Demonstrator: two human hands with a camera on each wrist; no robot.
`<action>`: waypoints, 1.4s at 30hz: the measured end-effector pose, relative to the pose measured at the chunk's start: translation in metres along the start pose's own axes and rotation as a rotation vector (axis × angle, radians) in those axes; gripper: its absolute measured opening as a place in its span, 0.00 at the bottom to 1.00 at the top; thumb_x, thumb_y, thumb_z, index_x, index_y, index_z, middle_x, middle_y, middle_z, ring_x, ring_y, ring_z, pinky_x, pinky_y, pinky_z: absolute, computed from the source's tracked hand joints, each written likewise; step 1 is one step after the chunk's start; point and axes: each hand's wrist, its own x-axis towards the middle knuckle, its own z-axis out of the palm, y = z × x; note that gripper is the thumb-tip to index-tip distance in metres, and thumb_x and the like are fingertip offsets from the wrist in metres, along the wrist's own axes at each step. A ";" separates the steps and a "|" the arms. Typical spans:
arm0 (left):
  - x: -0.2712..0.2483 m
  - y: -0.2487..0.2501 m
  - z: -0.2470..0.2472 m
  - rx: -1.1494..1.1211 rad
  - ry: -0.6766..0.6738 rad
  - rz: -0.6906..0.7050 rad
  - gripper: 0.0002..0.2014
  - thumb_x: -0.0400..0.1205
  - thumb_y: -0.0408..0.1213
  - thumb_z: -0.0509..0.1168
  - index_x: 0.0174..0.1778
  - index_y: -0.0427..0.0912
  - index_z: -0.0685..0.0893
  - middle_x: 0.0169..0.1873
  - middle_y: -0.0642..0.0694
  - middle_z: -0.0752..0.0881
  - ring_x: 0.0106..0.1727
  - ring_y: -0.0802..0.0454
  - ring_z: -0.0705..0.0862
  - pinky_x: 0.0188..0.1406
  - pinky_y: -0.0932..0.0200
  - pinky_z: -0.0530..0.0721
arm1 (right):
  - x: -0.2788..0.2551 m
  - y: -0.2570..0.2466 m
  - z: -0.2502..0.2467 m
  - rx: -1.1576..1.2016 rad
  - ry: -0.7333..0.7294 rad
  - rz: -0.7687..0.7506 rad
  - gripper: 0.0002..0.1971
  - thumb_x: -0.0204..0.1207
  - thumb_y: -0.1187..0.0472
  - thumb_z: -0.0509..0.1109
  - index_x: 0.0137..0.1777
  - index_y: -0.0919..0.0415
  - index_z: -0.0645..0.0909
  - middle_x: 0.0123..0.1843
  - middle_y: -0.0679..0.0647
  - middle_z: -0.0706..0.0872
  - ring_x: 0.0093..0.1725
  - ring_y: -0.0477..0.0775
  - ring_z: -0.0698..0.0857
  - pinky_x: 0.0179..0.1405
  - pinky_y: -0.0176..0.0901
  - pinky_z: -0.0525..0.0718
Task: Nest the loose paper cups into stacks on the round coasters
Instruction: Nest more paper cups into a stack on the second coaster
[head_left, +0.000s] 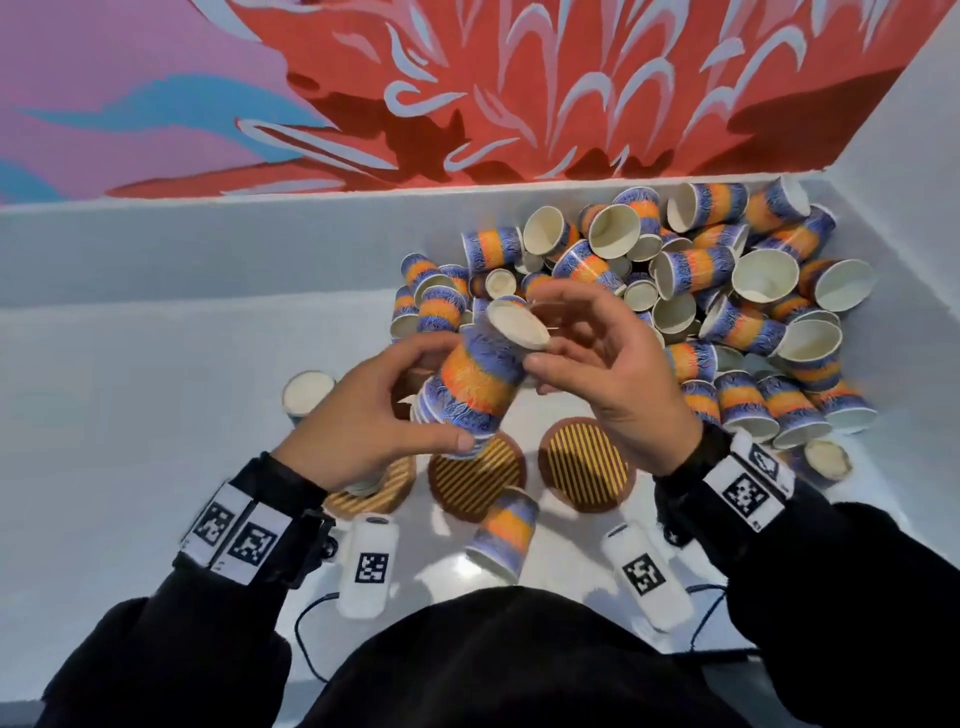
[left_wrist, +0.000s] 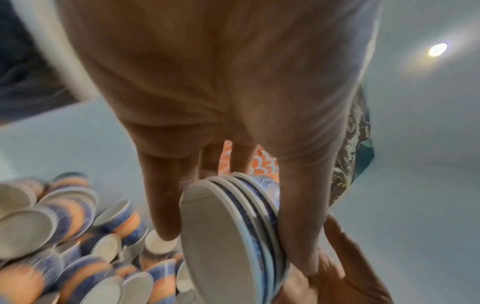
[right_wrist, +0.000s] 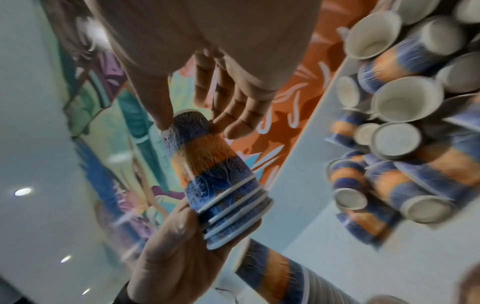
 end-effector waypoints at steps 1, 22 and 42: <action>-0.004 0.006 -0.010 0.023 -0.003 0.021 0.39 0.69 0.37 0.88 0.76 0.53 0.81 0.65 0.49 0.90 0.68 0.50 0.90 0.70 0.41 0.88 | 0.006 -0.008 0.011 0.001 -0.019 -0.032 0.27 0.74 0.70 0.81 0.73 0.61 0.80 0.65 0.57 0.88 0.62 0.55 0.87 0.62 0.50 0.88; -0.035 -0.063 -0.115 -0.002 0.148 0.035 0.44 0.67 0.32 0.87 0.79 0.49 0.77 0.71 0.50 0.87 0.73 0.49 0.86 0.76 0.36 0.83 | 0.066 0.025 0.144 -0.366 -0.236 -0.021 0.25 0.79 0.63 0.82 0.74 0.57 0.82 0.64 0.52 0.90 0.58 0.44 0.89 0.53 0.43 0.89; 0.018 0.063 0.000 0.349 0.147 0.609 0.15 0.82 0.39 0.79 0.64 0.45 0.89 0.59 0.53 0.88 0.63 0.57 0.86 0.63 0.57 0.84 | 0.000 0.040 -0.018 -0.572 0.106 0.258 0.16 0.77 0.62 0.83 0.64 0.55 0.88 0.60 0.48 0.92 0.59 0.51 0.90 0.66 0.53 0.88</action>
